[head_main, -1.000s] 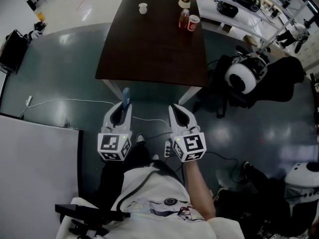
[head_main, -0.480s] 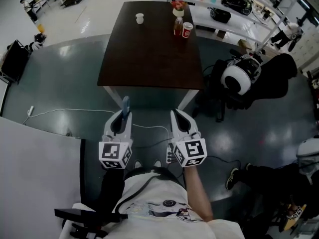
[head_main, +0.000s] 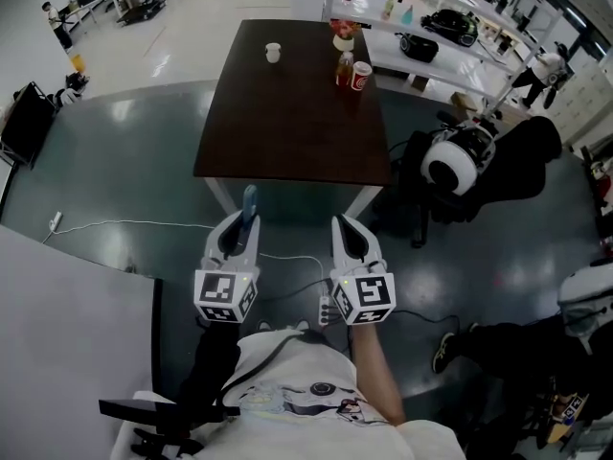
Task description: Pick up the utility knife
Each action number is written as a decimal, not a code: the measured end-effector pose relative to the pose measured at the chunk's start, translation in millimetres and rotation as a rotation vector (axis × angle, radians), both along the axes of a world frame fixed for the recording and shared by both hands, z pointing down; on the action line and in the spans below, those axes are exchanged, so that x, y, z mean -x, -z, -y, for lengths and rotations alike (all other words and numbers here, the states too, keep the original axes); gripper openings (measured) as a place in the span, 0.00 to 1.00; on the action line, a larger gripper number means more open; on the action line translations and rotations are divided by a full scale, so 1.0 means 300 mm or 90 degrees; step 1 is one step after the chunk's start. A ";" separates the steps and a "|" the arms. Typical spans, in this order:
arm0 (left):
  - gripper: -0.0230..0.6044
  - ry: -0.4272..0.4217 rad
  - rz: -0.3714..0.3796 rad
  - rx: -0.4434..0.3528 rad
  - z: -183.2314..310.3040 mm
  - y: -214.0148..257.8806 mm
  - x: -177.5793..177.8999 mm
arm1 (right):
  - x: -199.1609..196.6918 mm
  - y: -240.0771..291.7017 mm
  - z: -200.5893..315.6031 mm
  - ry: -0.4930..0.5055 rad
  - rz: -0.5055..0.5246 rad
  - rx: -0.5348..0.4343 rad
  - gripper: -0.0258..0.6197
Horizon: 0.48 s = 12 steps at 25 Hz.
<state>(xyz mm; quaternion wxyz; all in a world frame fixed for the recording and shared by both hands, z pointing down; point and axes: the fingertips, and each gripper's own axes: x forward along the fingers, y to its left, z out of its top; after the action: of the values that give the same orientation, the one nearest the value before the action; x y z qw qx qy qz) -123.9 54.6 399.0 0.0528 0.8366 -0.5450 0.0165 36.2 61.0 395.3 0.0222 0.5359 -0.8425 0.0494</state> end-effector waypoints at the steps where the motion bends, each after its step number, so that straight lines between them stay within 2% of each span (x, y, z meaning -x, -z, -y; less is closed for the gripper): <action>1: 0.15 -0.002 0.000 -0.001 0.005 0.002 0.001 | -0.005 0.006 0.003 -0.007 0.000 -0.003 0.04; 12: 0.15 -0.013 0.003 -0.019 0.039 0.014 0.008 | 0.000 0.018 0.030 -0.028 -0.001 -0.023 0.04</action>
<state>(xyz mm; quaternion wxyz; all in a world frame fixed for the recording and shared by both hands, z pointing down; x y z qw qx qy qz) -126.3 42.8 394.9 0.0386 0.8426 -0.5370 0.0107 36.1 51.9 390.0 0.0122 0.5550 -0.8311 0.0338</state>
